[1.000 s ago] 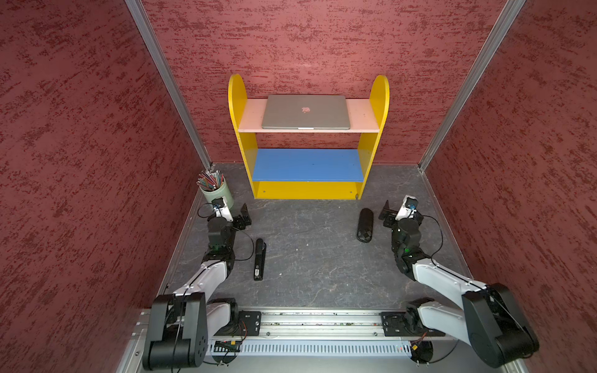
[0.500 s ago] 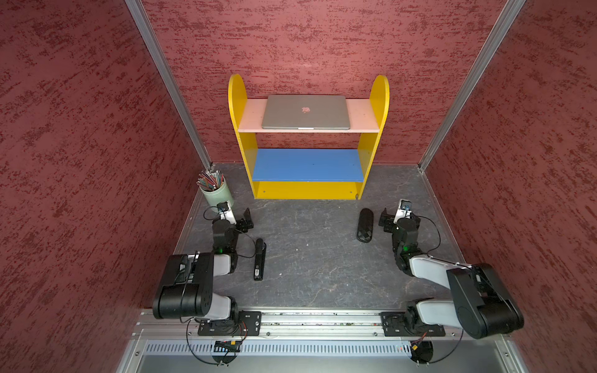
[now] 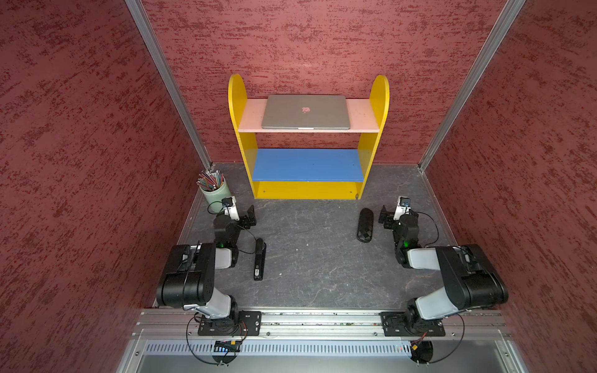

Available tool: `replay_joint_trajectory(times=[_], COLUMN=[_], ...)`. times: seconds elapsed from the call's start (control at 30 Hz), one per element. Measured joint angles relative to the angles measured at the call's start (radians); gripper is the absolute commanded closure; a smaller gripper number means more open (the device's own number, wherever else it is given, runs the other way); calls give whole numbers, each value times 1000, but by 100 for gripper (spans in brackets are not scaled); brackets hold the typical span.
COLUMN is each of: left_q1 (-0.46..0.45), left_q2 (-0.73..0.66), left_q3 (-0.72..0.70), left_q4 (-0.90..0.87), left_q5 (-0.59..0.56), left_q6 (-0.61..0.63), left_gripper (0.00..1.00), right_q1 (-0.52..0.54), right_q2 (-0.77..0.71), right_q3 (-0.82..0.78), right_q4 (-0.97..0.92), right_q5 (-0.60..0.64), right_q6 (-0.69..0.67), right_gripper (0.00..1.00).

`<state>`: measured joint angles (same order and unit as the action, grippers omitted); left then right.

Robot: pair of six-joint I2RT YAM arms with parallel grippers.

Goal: Close the laptop lid and set it aside
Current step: Reset both arms

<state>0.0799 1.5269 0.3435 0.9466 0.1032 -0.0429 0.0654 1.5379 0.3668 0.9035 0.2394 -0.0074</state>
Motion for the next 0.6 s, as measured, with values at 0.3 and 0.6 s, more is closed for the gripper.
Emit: replay_joint_trajectory(times=[0.3, 0.6], left_q1=[-31, -47], left_q2=[0, 0], left_q3=[2, 19], left_q4=[-16, -50], left_q5=[-36, -60], left_q6=[19, 40], left_gripper=[0, 0], right_q1=[-4, -4], right_q2=[7, 7], right_q3=[0, 0], right_q4=[-2, -2], right_q5=[-31, -35], right_q6=[4, 4], right_gripper=[2, 1])
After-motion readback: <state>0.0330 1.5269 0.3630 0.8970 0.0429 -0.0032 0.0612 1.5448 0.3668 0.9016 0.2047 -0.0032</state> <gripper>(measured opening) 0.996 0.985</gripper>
